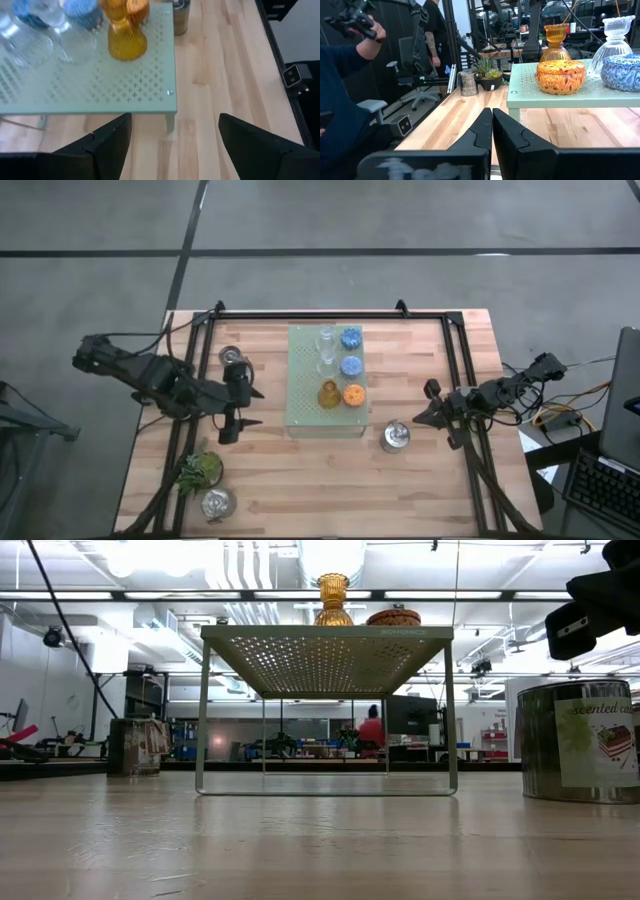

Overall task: Pick & Place candle stick holders
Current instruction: Put the top brown scented candle on the shelf

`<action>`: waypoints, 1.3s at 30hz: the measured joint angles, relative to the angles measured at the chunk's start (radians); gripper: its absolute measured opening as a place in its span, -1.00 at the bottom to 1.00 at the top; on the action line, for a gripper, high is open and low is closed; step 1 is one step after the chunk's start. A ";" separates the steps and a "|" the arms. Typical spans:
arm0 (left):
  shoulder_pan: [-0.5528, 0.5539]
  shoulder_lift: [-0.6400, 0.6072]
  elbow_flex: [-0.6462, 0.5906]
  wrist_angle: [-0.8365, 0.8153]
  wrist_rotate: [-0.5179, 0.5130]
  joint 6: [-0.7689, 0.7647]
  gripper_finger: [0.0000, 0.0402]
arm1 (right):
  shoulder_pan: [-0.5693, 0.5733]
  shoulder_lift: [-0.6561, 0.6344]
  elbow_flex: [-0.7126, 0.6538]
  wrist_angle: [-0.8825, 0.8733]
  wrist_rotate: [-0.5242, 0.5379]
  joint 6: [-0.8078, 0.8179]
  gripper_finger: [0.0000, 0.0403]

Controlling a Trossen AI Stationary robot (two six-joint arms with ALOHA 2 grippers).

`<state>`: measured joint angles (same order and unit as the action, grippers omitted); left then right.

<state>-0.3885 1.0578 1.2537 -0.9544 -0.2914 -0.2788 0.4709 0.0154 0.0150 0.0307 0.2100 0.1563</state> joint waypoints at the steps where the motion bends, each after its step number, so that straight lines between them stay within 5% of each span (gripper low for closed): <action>1: -0.003 -0.008 -0.022 0.017 -0.001 -0.007 0.50 | 0.000 0.000 0.000 0.000 0.000 0.000 -0.96; 19: -0.006 -0.149 -0.189 -0.124 -0.157 -0.217 0.50 | 0.000 0.000 0.000 0.000 0.000 0.000 -0.96; 30: -0.005 -0.141 -0.318 -0.148 -0.158 -0.267 0.50 | 0.000 0.000 0.000 0.000 0.000 0.000 -0.96; 39: -0.004 -0.138 -0.507 -0.133 -0.505 -0.475 0.50 | 0.000 0.000 0.000 0.000 0.000 0.000 -0.96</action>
<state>-0.3923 0.9195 0.7465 -1.0874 -0.7962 -0.7543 0.4709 0.0154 0.0147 0.0307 0.2100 0.1563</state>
